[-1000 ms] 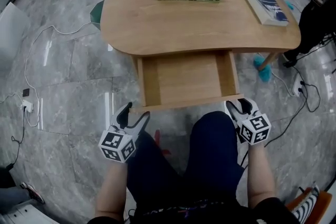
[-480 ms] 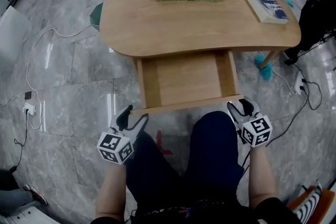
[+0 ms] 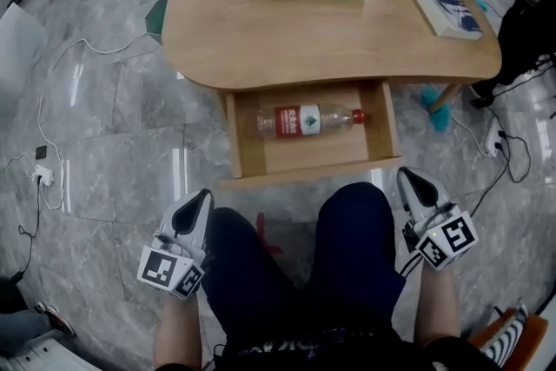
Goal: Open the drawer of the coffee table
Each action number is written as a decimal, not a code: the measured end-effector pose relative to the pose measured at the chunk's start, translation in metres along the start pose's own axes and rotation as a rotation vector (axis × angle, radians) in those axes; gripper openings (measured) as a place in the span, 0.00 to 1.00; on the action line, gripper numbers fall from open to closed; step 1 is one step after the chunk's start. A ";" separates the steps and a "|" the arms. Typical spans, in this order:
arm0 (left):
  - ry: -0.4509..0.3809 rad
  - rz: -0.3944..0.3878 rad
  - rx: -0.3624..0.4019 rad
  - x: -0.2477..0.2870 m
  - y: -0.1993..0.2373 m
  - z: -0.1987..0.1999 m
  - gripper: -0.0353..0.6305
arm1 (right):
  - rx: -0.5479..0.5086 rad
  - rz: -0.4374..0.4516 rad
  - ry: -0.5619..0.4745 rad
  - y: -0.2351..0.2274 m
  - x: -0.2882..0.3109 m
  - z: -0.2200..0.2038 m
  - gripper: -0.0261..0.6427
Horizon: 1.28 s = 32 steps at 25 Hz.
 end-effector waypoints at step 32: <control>0.134 -0.252 -0.188 -0.012 -0.245 0.362 0.06 | -0.008 0.436 0.294 0.126 -0.114 0.342 0.04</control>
Point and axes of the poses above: the fingertips, and each gripper's own axes: x forward along the fingers, y to its left, z out of its top, the point moved 1 cm from there along -x, backward along the fingers, and after that the axes turned 11 degrees about -z, right-handed, at the moved point
